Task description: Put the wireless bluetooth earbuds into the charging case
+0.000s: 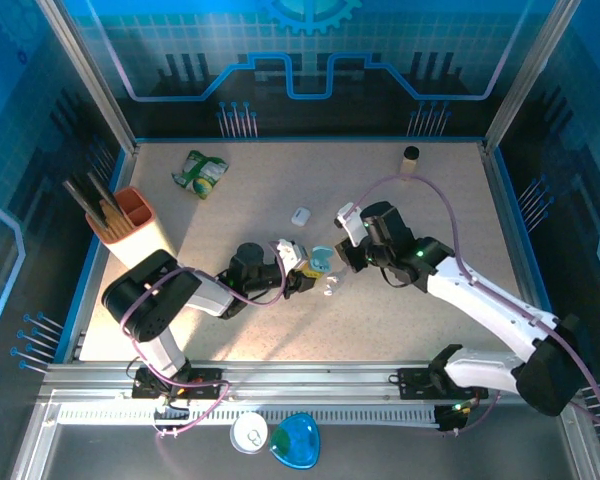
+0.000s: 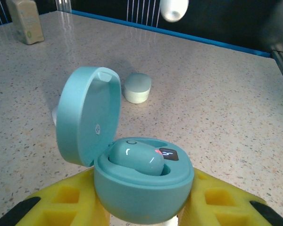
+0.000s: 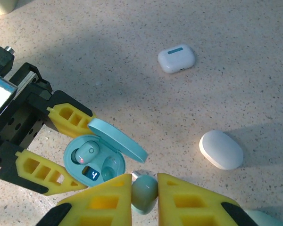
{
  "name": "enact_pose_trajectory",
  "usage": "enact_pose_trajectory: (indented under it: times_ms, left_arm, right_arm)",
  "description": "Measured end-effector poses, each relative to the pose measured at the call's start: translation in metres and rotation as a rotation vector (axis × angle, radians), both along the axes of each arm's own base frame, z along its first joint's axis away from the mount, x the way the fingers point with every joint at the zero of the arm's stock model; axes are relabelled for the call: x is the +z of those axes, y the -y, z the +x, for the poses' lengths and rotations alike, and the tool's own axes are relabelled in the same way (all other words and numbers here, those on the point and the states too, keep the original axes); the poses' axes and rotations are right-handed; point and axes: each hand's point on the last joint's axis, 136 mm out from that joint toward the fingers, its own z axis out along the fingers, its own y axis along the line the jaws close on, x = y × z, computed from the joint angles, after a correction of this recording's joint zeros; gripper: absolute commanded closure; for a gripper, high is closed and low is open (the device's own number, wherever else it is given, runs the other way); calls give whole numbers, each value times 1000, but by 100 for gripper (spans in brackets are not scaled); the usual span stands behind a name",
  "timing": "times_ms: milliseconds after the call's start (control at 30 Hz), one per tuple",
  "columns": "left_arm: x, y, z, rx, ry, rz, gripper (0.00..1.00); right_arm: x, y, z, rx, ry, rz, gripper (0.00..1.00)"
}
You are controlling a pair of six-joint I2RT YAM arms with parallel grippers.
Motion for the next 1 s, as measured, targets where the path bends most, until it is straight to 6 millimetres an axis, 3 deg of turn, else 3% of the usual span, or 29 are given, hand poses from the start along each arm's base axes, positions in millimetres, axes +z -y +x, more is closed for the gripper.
enact_pose_trajectory:
  times_ms: [633,1000]
  left_arm:
    - [10,3,2,0,22,-30,66]
    - [12,4,4,3,12,-40,66]
  right_arm:
    - [-41,-23,-6,75,-72,-105,81]
    - [-51,-26,-2,75,-83,-121,81]
